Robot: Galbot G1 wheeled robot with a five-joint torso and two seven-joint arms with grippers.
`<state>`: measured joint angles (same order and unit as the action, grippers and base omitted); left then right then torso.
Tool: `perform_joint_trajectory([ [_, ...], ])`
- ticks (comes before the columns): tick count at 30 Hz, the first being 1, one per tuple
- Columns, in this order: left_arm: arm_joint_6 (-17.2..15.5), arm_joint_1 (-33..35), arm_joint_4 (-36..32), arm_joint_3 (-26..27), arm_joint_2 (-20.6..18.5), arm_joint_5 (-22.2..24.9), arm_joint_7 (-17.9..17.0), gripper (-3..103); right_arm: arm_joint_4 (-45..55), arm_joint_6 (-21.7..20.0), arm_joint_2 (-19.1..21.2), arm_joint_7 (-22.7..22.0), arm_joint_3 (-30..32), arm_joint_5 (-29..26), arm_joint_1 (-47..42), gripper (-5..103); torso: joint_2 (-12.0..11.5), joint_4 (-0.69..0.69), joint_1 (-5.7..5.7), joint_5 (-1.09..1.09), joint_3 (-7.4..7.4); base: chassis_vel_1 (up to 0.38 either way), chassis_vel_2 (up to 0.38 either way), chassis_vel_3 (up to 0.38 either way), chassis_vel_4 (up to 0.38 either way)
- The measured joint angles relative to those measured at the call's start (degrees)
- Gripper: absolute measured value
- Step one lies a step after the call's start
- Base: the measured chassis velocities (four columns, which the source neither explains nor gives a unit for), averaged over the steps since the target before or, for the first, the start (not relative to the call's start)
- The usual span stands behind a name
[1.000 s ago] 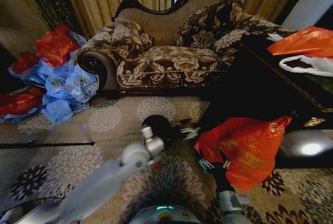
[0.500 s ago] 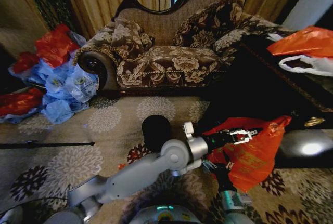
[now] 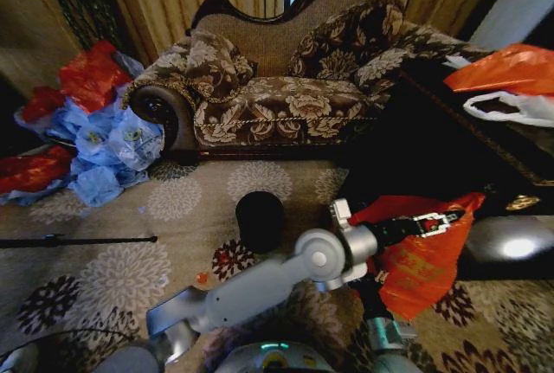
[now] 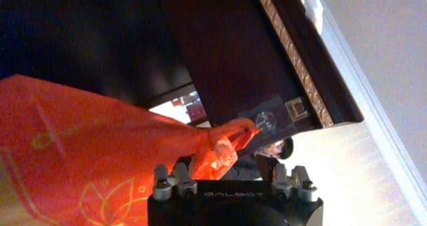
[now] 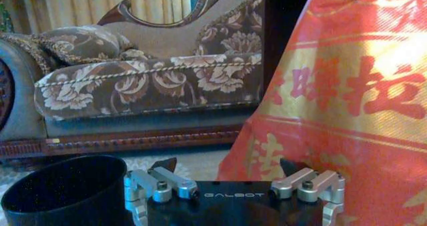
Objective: Place a garbage bag over the trash bin.
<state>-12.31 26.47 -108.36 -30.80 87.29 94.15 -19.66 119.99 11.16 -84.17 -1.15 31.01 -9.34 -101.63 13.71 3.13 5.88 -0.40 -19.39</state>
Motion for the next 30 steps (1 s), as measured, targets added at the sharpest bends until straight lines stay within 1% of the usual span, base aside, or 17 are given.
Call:
perform_joint_trajectory([
  [3, 0.0, -0.1, 0.6, -0.1, 1.1, 0.0, -0.8, 63, 0.0, 0.1, 0.0, -0.1, 0.0, -0.1, -0.1, 100, 0.0, 0.00, 0.00, 0.00, 0.00, 0.000, 0.000, 0.000, 0.000],
  [4, -0.1, -0.1, 1.0, -0.1, 1.4, 0.0, -1.0, 58, 0.0, 0.1, 0.1, -0.2, 0.0, -0.2, -0.1, 100, 0.0, 0.00, 0.00, 0.00, 0.00, 0.000, 0.000, 0.000, 0.000],
  [5, -0.1, -0.1, 1.2, -0.2, 1.5, 0.0, -1.1, 55, 0.0, 0.1, 0.3, -0.3, 0.0, -0.3, -0.2, 100, 0.0, -0.01, 0.00, 0.00, 0.00, 0.000, 0.000, 0.000, 0.000],
  [7, -0.1, -0.1, 1.4, -0.2, 1.5, -0.1, -1.2, 55, 0.1, 0.1, 0.4, -0.3, 0.0, -0.5, -0.2, 100, 0.0, -0.01, 0.00, -0.01, 0.00, 0.000, 0.000, 0.000, 0.000],
  [8, -0.1, 0.1, 1.6, -0.2, 1.5, -0.3, -1.4, 45, 0.3, 0.1, 0.6, -0.6, 0.2, -1.0, -0.2, 100, 0.0, 0.00, 0.00, -0.01, 0.00, 0.000, 0.000, 0.000, 0.000],
  [9, -0.1, 0.2, 1.6, -0.2, 1.4, -0.3, -1.4, 41, 0.4, 0.1, 0.6, -0.7, 0.3, -1.2, -0.2, 100, 0.0, -0.01, 0.00, -0.01, 0.00, 0.000, 0.000, 0.000, 0.000],
  [11, -0.1, 0.3, 1.8, -0.2, 1.3, -0.4, -1.4, 41, 0.4, 0.0, 0.6, -0.8, 0.3, -1.2, -0.2, 100, 0.0, -0.01, 0.00, -0.01, 0.00, 0.000, 0.000, 0.000, 0.000],
  [13, -0.1, 0.3, 2.2, -0.2, 1.4, -0.5, -1.4, 34, 0.4, 0.0, 0.6, -0.8, 0.3, -1.3, -0.1, 100, 0.0, -0.01, 0.00, -0.01, 0.00, 0.000, 0.000, 0.000, 0.000],
  [14, -0.1, 0.3, 2.2, -0.2, 1.4, -0.5, -1.4, 34, 0.4, 0.0, 0.6, -0.8, 0.3, -1.3, -0.1, 100, 0.0, -0.01, 0.00, -0.01, 0.00, 0.000, 0.000, 0.000, 0.000],
  [18, -0.1, 0.3, 3.2, 0.0, 2.2, -0.8, -1.4, 13, 0.7, 0.0, 0.2, -0.9, 0.3, -1.3, -0.3, 100, 0.0, 0.00, 0.00, -0.01, 0.00, 0.000, 0.000, 0.000, 0.000],
  [19, -0.1, 0.3, 3.2, 0.0, 2.2, -0.8, -1.4, 13, 0.7, 0.0, 0.2, -0.9, 0.3, -1.3, -0.3, 100, 0.0, 0.00, 0.00, -0.01, 0.00, 0.000, 0.000, 0.000, 0.000],
  [20, -0.1, 0.3, 3.2, 0.1, 2.3, -0.7, -1.4, 8, 0.8, 0.0, 0.2, -0.9, 0.3, -1.3, -0.4, 100, 0.0, 0.00, 0.00, -0.01, 0.00, 0.000, 0.000, 0.000, 0.000],
  [21, -0.1, 0.4, 3.2, 0.2, 2.3, -0.7, -1.4, 8, 0.9, 0.0, 0.1, -0.9, 0.3, -1.3, -0.5, 100, 0.0, 0.00, 0.00, -0.01, 0.00, 0.000, 0.000, 0.000, 0.000],
  [22, -0.1, 0.5, 3.2, 0.2, 2.3, -0.6, -1.3, 3, 0.9, 0.0, 0.1, -0.9, 0.4, -1.3, -0.5, 100, 0.0, 0.00, 0.00, -0.01, 0.00, 0.000, 0.000, 0.000, 0.000],
  [27, -0.1, 0.6, 2.6, 0.3, 1.4, -0.4, -1.4, 0, 1.0, -0.1, 0.2, -1.0, 0.5, -1.3, -0.5, 100, 0.0, 0.00, 0.00, -0.01, 0.00, 0.000, 0.000, 0.000, 0.000],
  [30, -0.1, 1.1, 1.7, 0.6, 0.0, -0.1, -1.4, 0, 1.1, -0.1, 0.2, -1.0, 0.5, -1.3, -0.5, 100, 0.0, -0.01, 0.00, -0.01, 0.00, 0.000, 0.000, 0.000, 0.000],
])
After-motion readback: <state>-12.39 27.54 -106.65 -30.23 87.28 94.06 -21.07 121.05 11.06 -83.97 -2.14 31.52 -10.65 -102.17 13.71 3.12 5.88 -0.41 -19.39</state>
